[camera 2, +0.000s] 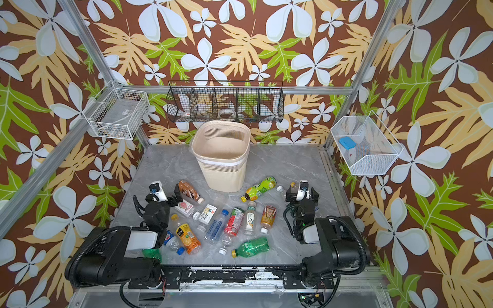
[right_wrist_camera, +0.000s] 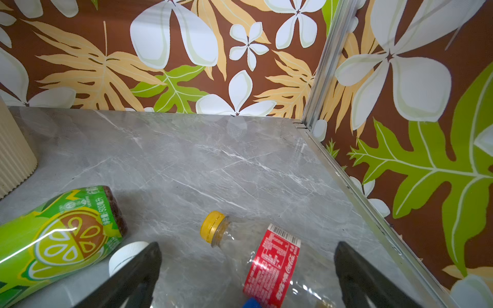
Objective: Throw the plastic bottles in the bin
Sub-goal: Pick up the plastic bottle from the middle-right of the table.
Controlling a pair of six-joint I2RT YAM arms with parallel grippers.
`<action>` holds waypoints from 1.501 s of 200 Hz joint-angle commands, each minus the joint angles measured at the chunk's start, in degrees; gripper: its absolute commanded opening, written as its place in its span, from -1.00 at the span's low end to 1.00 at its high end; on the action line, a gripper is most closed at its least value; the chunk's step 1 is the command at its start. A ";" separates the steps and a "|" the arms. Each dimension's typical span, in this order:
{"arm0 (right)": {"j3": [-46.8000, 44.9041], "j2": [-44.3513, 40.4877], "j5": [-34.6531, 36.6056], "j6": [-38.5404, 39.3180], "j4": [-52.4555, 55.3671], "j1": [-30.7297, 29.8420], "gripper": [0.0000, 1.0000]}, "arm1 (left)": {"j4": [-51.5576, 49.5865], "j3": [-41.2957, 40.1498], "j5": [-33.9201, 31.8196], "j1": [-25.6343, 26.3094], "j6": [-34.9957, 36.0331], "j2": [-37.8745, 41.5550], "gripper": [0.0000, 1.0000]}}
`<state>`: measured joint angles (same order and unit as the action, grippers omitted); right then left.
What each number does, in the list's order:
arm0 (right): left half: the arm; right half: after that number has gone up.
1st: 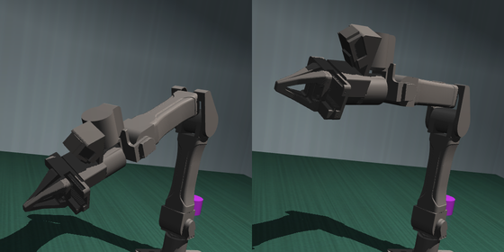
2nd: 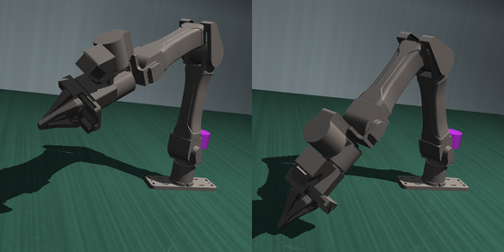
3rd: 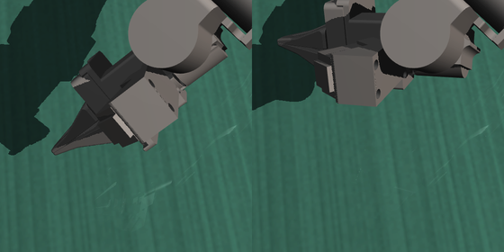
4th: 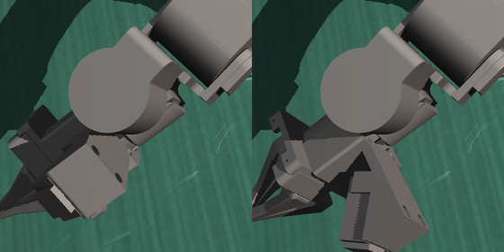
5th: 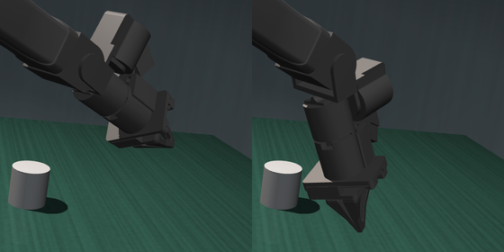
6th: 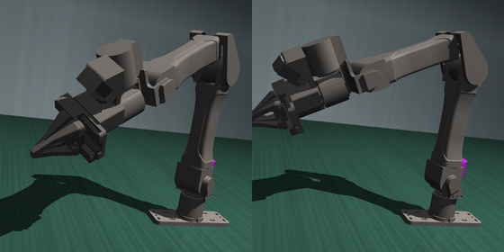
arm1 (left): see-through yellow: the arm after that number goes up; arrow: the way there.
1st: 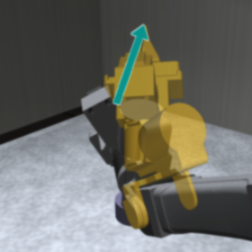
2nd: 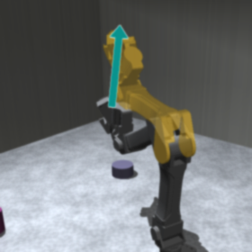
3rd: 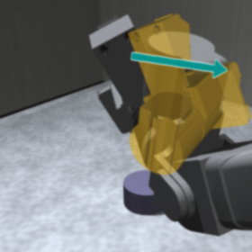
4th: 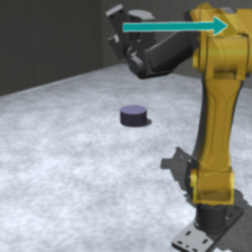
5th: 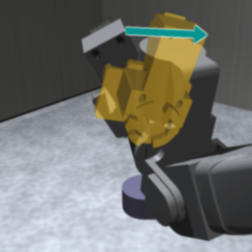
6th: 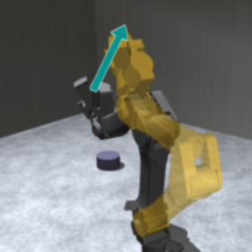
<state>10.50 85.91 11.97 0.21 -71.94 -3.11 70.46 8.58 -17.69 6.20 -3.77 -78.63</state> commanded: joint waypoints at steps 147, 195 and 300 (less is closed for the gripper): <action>0.17 -0.04 -0.35 -0.19 -0.94 -0.05 0.99 | 1.46 0.12 1.78 -0.04 0.76 0.06 1.00; 1.22 0.05 -3.35 -1.42 1.06 1.71 0.99 | 0.47 0.64 3.01 -0.57 0.50 0.05 1.00; 29.94 -14.09 -8.12 -21.56 56.65 2.50 0.99 | -55.12 28.56 0.05 -0.57 -18.22 22.54 1.00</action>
<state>38.02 72.31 13.17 -13.58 -34.57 -1.56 35.03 33.52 -22.61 5.65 -15.33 -60.14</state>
